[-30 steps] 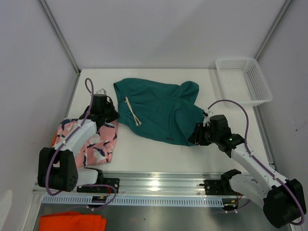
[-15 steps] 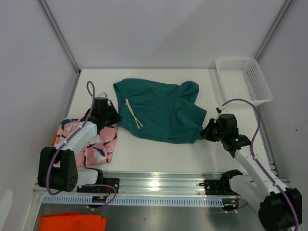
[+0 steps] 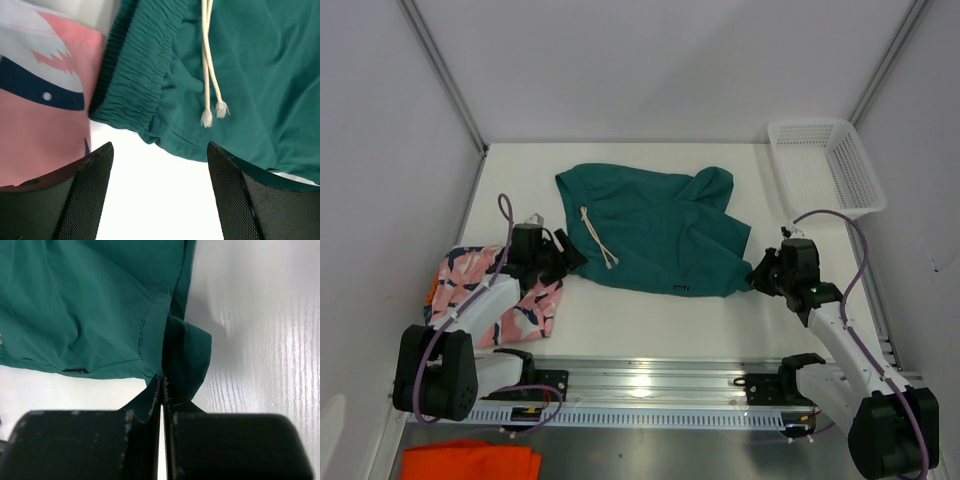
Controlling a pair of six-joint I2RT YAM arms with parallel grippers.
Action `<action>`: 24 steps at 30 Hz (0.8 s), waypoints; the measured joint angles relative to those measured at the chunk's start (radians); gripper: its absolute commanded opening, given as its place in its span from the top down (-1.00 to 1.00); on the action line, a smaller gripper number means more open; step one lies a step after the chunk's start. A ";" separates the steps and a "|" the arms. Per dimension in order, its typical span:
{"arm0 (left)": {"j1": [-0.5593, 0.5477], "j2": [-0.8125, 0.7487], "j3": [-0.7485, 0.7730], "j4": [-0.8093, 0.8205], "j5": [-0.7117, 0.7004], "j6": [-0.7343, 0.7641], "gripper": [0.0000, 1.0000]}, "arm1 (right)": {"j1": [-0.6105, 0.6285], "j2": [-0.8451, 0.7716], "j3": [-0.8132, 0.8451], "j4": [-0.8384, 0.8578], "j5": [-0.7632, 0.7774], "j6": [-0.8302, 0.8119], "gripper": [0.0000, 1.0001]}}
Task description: Fold and stack the shorts
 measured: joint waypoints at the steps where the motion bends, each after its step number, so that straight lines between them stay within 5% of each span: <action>1: 0.000 -0.003 -0.008 0.009 0.011 -0.014 -0.54 | -0.002 0.000 0.000 0.002 0.003 0.002 1.00; 14: -0.097 -0.009 -0.089 0.102 0.051 -0.212 -0.56 | -0.154 -0.016 -0.008 0.026 0.064 0.024 1.00; 24: -0.207 0.129 -0.116 0.249 -0.008 -0.456 -0.46 | -0.272 -0.031 -0.066 0.044 0.046 0.019 1.00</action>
